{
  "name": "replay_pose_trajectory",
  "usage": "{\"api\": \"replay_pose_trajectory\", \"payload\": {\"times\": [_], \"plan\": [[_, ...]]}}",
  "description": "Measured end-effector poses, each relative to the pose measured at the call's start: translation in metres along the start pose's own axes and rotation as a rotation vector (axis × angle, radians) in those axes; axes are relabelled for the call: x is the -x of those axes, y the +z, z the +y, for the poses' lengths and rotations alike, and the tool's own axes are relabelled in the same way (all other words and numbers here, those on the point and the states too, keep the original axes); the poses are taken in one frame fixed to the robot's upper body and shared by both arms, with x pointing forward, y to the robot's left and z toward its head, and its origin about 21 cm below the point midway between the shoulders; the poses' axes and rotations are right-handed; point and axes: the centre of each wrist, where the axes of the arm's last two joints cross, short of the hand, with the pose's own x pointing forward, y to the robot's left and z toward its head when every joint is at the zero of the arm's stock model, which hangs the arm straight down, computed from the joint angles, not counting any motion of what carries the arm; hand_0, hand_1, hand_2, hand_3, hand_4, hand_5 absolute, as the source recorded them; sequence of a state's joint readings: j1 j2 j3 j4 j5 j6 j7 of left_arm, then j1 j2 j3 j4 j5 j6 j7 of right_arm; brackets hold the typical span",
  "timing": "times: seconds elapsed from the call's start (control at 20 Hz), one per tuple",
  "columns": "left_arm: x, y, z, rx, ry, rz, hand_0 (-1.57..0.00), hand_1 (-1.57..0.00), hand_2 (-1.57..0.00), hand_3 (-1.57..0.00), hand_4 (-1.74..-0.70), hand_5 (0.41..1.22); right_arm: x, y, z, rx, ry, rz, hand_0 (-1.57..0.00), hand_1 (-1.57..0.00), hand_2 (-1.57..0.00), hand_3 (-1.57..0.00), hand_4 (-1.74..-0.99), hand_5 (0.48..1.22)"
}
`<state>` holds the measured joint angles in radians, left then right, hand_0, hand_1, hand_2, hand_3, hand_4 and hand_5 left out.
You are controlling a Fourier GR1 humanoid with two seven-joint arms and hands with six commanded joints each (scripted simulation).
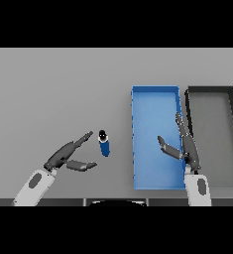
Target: Pick up the blue pipe and place it into the blue bin.
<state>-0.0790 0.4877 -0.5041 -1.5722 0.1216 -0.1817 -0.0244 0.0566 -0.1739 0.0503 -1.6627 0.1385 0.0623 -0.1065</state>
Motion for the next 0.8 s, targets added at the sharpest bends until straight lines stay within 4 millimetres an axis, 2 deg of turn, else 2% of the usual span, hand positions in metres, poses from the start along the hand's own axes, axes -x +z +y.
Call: {"api": "replay_pose_trajectory", "payload": {"times": [0.05,0.15,0.3,0.45,0.5,0.6,0.75,0.8], "plan": [[0.001,-0.006,-0.004,0.002,0.006,-0.007,0.0,0.0,0.0,0.0,-1.15,0.456,0.003,0.004,0.001,0.002,-0.005,0.009,0.0,0.0,0.0,0.0,-1.217,0.626],[0.003,-0.018,-0.011,0.007,0.0,-0.033,0.0,0.0,0.0,0.0,-1.16,0.46,-0.002,0.001,-0.001,0.008,-0.002,0.022,0.0,0.0,0.0,0.0,-1.211,0.622],[0.003,-0.035,-0.022,0.002,0.032,-0.048,0.0,0.0,0.0,0.0,-1.14,0.46,0.001,0.002,-0.004,0.016,0.005,0.03,0.0,0.0,0.0,0.0,-1.205,0.625],[0.003,-0.057,-0.03,0.01,0.031,-0.055,0.0,0.0,0.0,0.0,-1.1,0.448,0.001,0.002,-0.005,0.013,0.003,0.008,0.0,0.0,0.0,0.0,-1.215,0.637],[0.01,-0.059,-0.031,0.005,0.013,-0.036,0.0,0.0,0.0,0.0,-1.08,0.435,0.002,0.006,-0.003,0.015,-0.001,0.004,0.0,0.0,0.0,0.0,-1.22,0.639],[0.01,-0.063,-0.031,-0.002,-0.019,-0.031,0.0,0.0,0.0,0.0,-1.05,0.418,0.003,0.005,-0.004,0.019,0.001,0.022,0.0,0.0,0.0,0.0,-1.221,0.645],[0.009,-0.074,-0.048,0.025,0.031,-0.051,0.0,0.0,0.0,0.0,-1.09,0.441,0.003,0.005,-0.005,0.016,0.016,0.029,0.0,0.0,0.0,0.0,-1.205,0.649],[0.007,-0.076,-0.048,0.021,0.032,-0.071,0.0,0.0,0.0,0.0,-1.11,0.463,0.004,0.006,-0.01,0.025,0.03,0.022,0.0,0.0,0.0,0.0,-1.207,0.65]]}}
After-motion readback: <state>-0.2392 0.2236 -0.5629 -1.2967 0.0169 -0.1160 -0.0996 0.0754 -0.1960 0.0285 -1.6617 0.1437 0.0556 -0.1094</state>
